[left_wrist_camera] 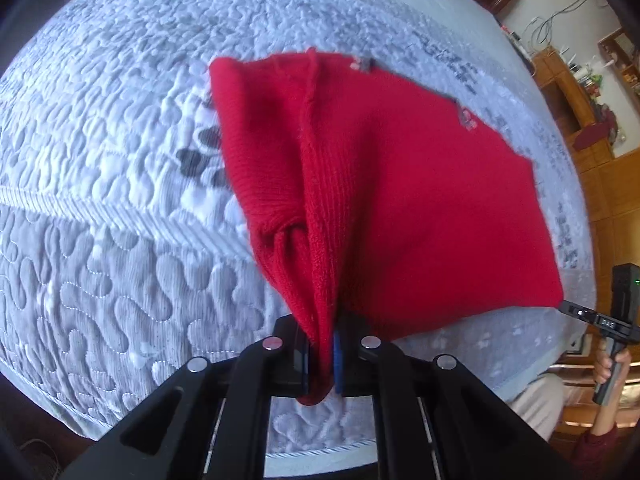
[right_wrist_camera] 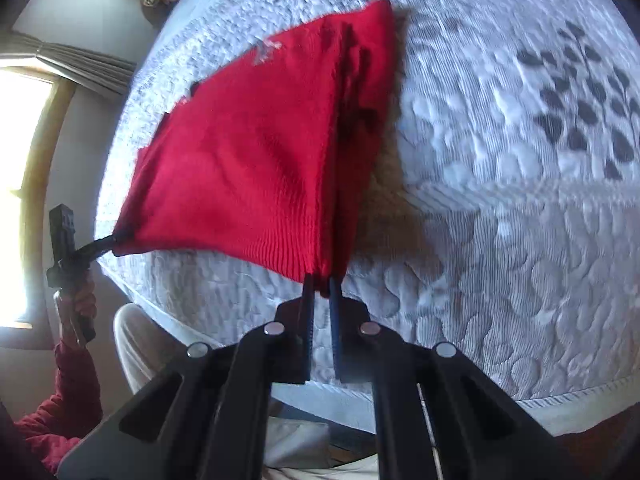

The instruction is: Fold small clothes

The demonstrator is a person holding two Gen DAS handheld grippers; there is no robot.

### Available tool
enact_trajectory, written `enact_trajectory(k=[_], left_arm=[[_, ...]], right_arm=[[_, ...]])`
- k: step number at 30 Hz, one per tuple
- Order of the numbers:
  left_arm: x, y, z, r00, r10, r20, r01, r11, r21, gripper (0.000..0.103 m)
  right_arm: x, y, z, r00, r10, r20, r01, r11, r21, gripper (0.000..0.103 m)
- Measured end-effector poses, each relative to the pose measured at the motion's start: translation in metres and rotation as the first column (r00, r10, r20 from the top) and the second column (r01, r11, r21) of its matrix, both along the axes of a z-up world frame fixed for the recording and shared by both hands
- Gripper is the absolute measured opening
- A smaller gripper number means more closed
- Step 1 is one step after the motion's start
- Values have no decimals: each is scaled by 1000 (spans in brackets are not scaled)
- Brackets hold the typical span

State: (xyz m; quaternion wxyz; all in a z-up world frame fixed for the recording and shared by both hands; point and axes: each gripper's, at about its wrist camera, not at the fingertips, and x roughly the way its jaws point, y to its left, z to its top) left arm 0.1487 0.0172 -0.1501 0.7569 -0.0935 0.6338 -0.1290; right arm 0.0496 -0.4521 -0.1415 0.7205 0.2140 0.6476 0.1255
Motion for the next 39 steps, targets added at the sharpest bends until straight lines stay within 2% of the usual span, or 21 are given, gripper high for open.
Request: enact_trajectory(k=[3,7,9,10,12,13,14,16,19,24,29,35,39], left_arm=[[-2,-3,-22,1000,-4,6,4,999,50,10],[-11,-11,-18,997,-22,68,15,995,95,16],[-17,-11,-12,997,-28,73,20,993,114,28],[-21,-10,-9,997,-28,75,18,991,129,37],[-31,-6,1,995,-15,95,-1,986,164,44],[-33,-5,5,994,-12,107,-7,985,173,49],[-32,-5,6,994,-10,112,-9,985,172,55],[-35,-6,11,993,3,118,-22,986,165,57],[-38,-8,23,988,20,154,-50,981,189,57],[-40,-20,46,977,-15,213,-24,983,181,58],[-39,-32,50,968,-39,247,-11,980,200,58],[-41,-46,53,952,-75,297,6,974,227,58],[-39,-50,53,948,-83,308,11,973,229,58]], right_arm=[[0,8,-30,999,-5,-40,-2,986,-164,0],[-3,2,-41,998,-61,-26,57,991,-118,0],[-9,-4,-32,997,-75,3,75,992,-106,0],[-9,-5,-27,997,-76,16,78,990,-118,4],[-13,-4,-9,996,-70,62,77,989,-127,5],[-16,-4,-2,995,-65,79,74,990,-117,10],[-16,0,7,993,-54,101,64,993,-97,25],[-13,12,18,991,-34,128,46,995,-92,48],[-3,31,21,990,16,142,3,991,-135,48],[15,43,3,994,28,106,-13,990,-142,45],[25,41,-19,999,17,50,-8,986,-165,32],[28,44,-33,999,34,33,-27,980,-199,30],[33,54,-30,998,63,31,-54,970,-239,32]])
